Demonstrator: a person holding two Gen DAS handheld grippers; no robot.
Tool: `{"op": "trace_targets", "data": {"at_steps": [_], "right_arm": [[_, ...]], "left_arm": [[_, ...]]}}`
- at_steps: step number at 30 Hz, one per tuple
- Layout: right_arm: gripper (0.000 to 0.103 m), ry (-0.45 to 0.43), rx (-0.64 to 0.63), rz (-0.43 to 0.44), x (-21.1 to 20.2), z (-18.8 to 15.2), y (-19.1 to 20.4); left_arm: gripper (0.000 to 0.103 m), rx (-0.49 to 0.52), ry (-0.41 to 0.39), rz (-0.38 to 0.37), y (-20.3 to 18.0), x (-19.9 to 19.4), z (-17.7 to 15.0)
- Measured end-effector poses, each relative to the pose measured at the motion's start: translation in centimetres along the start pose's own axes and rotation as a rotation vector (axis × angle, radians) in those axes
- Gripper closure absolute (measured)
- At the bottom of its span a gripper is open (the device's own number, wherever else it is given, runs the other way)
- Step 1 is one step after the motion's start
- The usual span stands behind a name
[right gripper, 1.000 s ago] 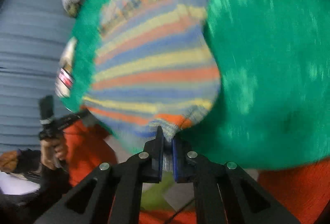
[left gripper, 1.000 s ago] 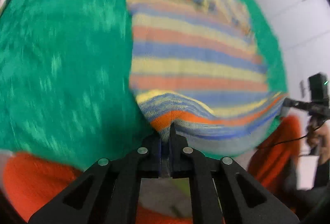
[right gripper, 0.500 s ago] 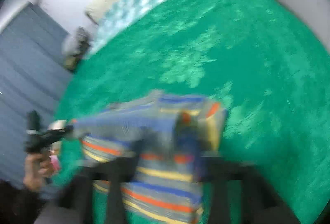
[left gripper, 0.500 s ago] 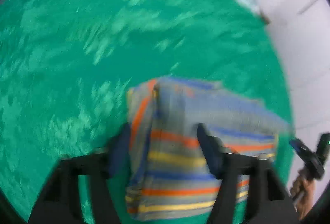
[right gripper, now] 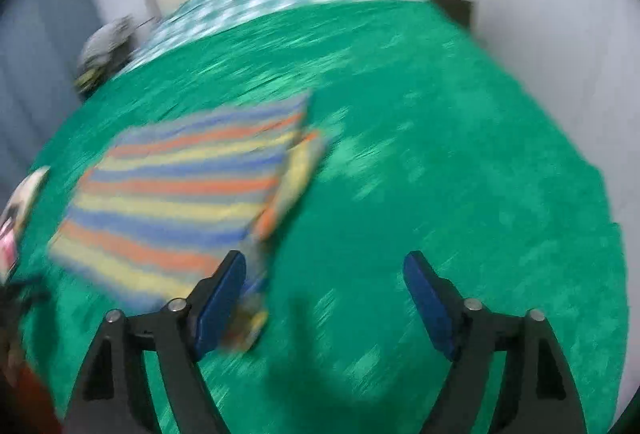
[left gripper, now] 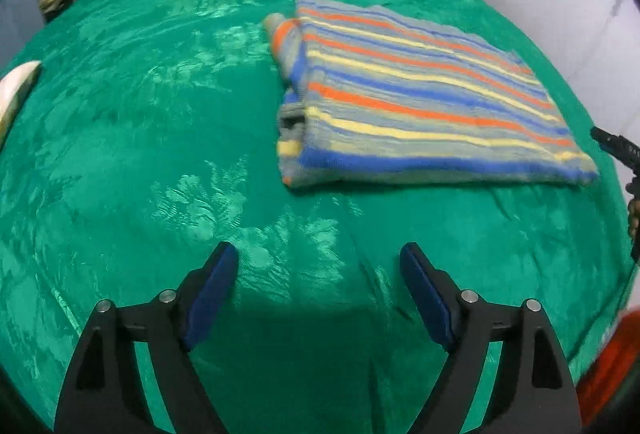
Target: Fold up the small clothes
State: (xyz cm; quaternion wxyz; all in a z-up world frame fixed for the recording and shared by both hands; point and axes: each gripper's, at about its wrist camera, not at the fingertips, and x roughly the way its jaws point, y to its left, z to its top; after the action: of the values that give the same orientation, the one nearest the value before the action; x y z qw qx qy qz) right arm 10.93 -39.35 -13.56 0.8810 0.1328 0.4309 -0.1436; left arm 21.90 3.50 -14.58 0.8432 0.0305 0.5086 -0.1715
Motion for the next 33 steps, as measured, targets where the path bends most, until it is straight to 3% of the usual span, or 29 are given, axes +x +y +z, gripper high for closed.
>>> {"op": "trace_targets", "data": {"at_steps": [3, 5, 6, 7, 8, 9, 11, 16, 19, 22, 24, 27, 33], "right_arm": [[0.019, 0.030, 0.049, -0.092, 2.1, 2.3, -0.9], [0.000, 0.089, 0.055, -0.170, 4.4, 2.1, -1.1], [0.000, 0.140, 0.058, -0.201, 6.4, 1.3, -1.1], [0.000, 0.097, 0.036, -0.227, 8.0, 0.1, -0.8], [0.000, -0.023, 0.003, -0.258, 7.8, -1.1, -0.2], [0.000, -0.048, -0.017, -0.291, 7.4, -1.7, 0.4], [0.000, -0.047, -0.042, -0.338, 7.1, -1.9, 1.2], [0.000, -0.034, -0.003, -0.285, 7.3, -1.9, 0.5], [0.000, -0.032, -0.005, -0.289, 7.2, -1.7, 0.5], [0.000, -0.032, -0.007, -0.293, 6.0, -1.5, 0.5], [0.000, -0.032, -0.005, -0.290, 6.1, -1.3, 0.6], [0.000, -0.032, -0.006, -0.291, 5.5, -1.5, 0.2], [0.000, -0.032, -0.006, -0.291, 5.6, -1.4, 0.3]], "left_arm": [[0.015, -0.062, -0.071, 0.076, 1.5, -0.4, 3.4], [0.001, -0.097, -0.104, 0.161, 2.9, 0.3, 4.9], [0.003, -0.110, -0.084, 0.186, 3.5, 1.5, 5.3], [0.003, -0.119, -0.050, 0.204, 4.2, 2.5, 5.1], [0.004, -0.131, -0.001, 0.222, 4.9, 3.7, 4.7], [0.004, -0.141, 0.009, 0.227, 5.5, 4.3, 4.0], [0.004, -0.145, -0.077, 0.198, 5.7, 3.1, 2.4], [0.003, -0.004, -0.107, 0.177, 4.7, 1.9, 0.1], [0.003, -0.058, -0.100, 0.167, 5.2, 2.4, 2.9], [0.000, -0.131, -0.129, 0.211, 5.6, 3.8, 4.4], [0.000, -0.138, -0.120, 0.242, 6.1, 5.1, 3.3], [0.000, -0.123, -0.168, 0.266, 5.7, 4.7, 2.6], [0.000, -0.137, -0.167, 0.237, 6.0, 4.6, 2.2]]}}
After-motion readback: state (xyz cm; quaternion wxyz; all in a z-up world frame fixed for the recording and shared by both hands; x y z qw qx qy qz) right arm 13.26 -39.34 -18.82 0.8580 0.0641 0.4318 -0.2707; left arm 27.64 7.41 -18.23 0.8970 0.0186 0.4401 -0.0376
